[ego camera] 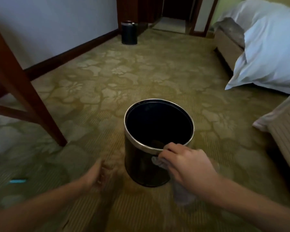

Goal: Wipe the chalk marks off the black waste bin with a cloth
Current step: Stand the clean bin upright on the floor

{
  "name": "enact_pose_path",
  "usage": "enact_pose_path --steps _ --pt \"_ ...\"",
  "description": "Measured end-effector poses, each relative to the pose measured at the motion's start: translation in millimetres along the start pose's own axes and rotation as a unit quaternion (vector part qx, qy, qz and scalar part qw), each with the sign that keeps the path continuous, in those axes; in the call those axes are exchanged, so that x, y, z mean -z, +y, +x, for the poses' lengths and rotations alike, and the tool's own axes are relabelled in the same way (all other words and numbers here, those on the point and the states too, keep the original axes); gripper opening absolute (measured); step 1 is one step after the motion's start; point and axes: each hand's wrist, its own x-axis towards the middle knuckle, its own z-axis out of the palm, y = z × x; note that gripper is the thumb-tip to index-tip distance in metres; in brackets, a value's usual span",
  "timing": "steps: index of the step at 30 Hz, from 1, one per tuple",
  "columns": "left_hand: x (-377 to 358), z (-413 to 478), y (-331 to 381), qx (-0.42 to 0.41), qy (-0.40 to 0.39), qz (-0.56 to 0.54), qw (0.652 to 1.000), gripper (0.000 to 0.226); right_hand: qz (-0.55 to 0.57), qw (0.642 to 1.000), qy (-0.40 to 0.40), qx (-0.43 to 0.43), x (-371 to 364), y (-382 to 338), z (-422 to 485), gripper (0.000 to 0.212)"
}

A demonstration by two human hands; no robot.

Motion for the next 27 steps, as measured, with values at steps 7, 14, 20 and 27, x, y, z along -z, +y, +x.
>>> enact_pose_path --steps 7,14,20,27 --pt "1 8 92 -0.21 0.018 0.002 0.978 0.032 0.31 0.948 0.025 -0.075 15 36 12 0.013" --pt "-29 3 130 -0.309 0.03 0.103 0.945 0.009 0.542 0.73 0.156 -0.387 9 74 4 0.007" --pt "-24 0 129 -0.314 0.04 0.142 0.938 0.016 0.542 0.724 0.143 -0.403 -3 75 11 0.007" --pt "-35 -9 128 -0.289 0.124 0.192 0.93 0.014 0.479 0.742 0.157 -0.443 -9 109 43 0.01"
